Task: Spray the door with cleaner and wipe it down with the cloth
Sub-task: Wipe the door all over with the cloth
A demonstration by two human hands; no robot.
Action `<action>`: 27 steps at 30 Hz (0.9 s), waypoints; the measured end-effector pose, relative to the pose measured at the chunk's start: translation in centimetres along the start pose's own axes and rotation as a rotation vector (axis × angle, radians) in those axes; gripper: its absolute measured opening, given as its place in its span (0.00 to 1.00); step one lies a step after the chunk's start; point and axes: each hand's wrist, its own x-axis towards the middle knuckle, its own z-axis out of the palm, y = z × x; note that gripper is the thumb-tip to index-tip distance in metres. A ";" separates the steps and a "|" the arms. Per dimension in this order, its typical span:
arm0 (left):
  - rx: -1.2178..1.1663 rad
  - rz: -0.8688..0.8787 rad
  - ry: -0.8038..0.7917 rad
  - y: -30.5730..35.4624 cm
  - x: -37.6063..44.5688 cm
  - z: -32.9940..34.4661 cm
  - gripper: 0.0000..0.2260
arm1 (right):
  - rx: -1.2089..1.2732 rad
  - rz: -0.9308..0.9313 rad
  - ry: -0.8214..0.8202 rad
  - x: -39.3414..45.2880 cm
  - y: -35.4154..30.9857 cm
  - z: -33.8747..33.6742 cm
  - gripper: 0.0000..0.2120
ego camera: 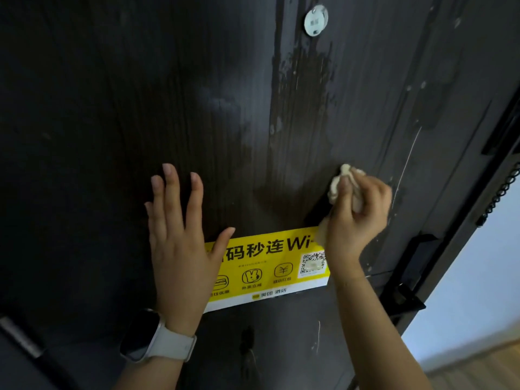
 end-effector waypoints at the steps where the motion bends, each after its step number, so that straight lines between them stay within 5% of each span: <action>1: 0.003 0.004 -0.007 0.0 0.0 -0.1 0.42 | 0.009 -0.007 0.038 0.4 0.0 0.5 0.07; 4: 0.006 0.035 -0.017 -0.2 -0.1 -1.0 0.38 | 0.035 -0.137 -0.055 -2.3 -0.8 2.2 0.12; 9: -0.005 0.004 0.157 -1.9 0.7 -3.2 0.30 | 0.102 -0.698 -0.749 -8.8 -2.0 3.0 0.15; 12: 0.036 0.001 0.221 -3.7 3.2 -3.9 0.31 | -0.041 -0.868 -0.613 -3.7 -0.8 3.0 0.14; 15: 0.022 0.020 0.232 -4.9 5.4 -3.8 0.30 | -0.060 -0.687 -0.348 2.9 -0.4 2.4 0.14; 19: 0.008 0.037 0.273 -5.2 5.8 -3.0 0.29 | -0.069 -0.450 -0.224 1.0 -2.2 3.9 0.18; 22: 0.054 0.064 0.252 -5.5 5.6 -3.0 0.30 | -0.013 -0.500 -0.391 -5.0 -4.4 6.2 0.19; 25: 0.064 0.081 0.234 -5.6 5.6 -3.1 0.30 | -0.026 -0.794 -0.646 -7.3 -5.1 6.1 0.22; 27: 0.047 0.078 0.229 -5.6 5.6 -3.2 0.30 | -0.092 -0.929 -0.674 -4.6 -4.1 5.4 0.21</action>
